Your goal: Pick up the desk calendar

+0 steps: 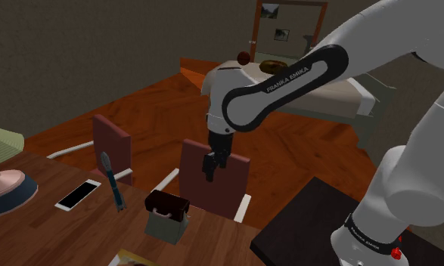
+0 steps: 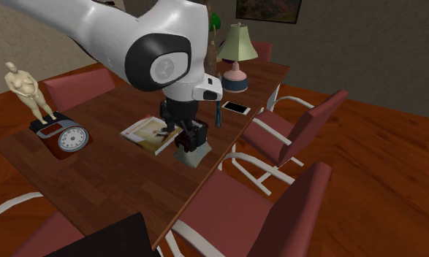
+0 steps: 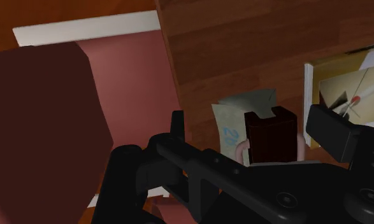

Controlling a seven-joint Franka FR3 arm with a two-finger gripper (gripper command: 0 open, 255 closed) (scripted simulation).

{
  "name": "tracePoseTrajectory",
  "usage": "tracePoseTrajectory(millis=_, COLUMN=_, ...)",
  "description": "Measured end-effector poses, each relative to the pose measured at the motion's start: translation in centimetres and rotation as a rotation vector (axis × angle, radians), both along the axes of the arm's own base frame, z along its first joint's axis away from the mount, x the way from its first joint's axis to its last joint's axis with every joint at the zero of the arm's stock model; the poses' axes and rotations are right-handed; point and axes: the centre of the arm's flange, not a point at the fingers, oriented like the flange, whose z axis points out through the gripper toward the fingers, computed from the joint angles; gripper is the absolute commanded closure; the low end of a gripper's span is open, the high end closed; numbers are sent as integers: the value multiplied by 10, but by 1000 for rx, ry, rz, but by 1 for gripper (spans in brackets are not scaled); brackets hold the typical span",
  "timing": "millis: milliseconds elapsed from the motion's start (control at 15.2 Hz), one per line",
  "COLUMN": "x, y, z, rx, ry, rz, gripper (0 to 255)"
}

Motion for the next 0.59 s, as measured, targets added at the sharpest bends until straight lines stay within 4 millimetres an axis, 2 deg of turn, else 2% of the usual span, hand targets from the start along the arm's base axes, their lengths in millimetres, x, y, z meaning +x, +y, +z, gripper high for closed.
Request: tracePoseTrajectory(millis=594, x=27, y=92, z=-67, rx=26, ry=9, rz=81, gripper=0)
